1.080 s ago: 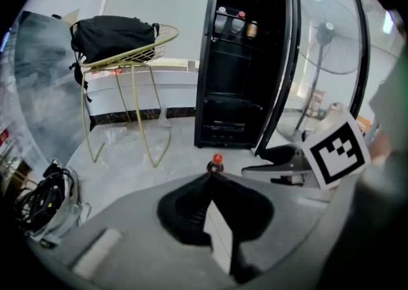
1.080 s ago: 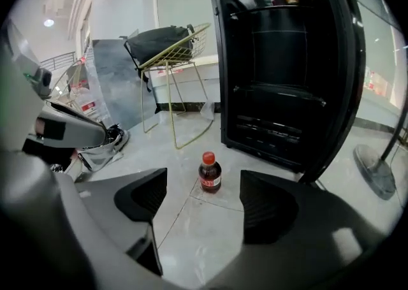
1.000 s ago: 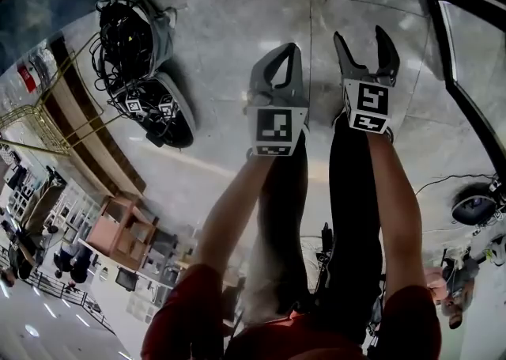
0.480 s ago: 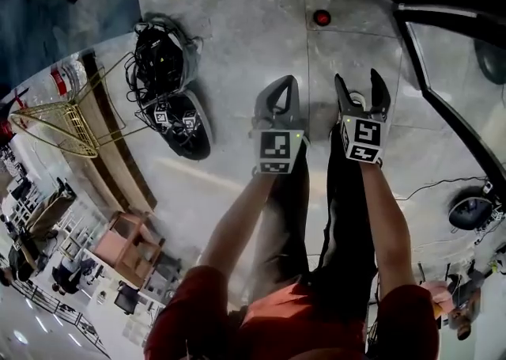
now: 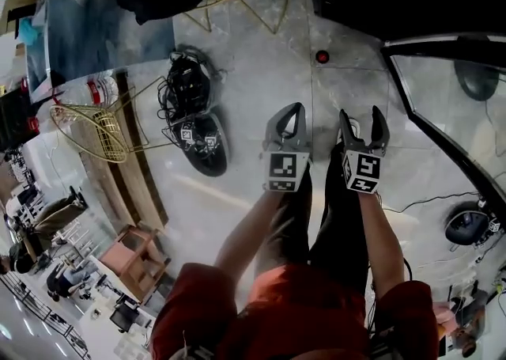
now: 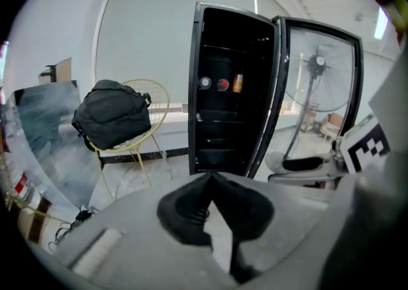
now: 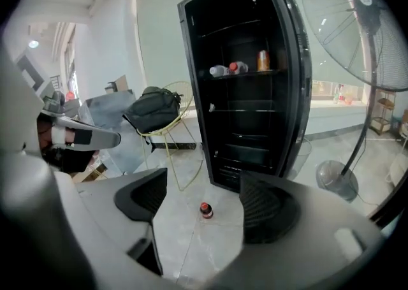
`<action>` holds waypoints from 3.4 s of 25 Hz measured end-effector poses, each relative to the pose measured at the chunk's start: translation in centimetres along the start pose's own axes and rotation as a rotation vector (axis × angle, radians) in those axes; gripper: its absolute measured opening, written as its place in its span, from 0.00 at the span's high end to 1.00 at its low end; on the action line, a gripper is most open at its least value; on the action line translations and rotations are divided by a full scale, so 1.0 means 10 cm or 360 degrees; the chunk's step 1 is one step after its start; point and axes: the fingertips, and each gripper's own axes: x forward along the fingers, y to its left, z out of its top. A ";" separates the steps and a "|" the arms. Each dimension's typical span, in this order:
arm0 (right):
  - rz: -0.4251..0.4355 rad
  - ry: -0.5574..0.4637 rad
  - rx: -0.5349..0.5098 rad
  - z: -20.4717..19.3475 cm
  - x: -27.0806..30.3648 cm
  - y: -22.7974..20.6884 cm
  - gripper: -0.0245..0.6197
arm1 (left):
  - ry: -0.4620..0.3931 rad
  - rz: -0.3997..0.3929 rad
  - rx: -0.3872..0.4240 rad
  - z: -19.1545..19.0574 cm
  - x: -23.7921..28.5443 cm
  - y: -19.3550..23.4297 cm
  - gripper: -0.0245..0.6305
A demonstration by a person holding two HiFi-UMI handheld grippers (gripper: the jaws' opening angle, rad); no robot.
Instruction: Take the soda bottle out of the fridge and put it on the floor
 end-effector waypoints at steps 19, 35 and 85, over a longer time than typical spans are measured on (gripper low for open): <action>-0.0041 -0.0489 -0.0082 2.79 -1.94 -0.29 0.43 | -0.0346 0.0072 0.0118 2.67 -1.24 -0.52 0.96; -0.0412 -0.0791 -0.0105 4.03 -2.92 -0.07 0.43 | -0.0626 -0.0207 0.0352 3.85 -1.96 -0.55 0.96; -0.0351 -0.0828 -0.0194 4.20 -3.10 0.26 0.80 | -0.0882 -0.0345 0.0456 4.19 -2.44 -0.70 0.96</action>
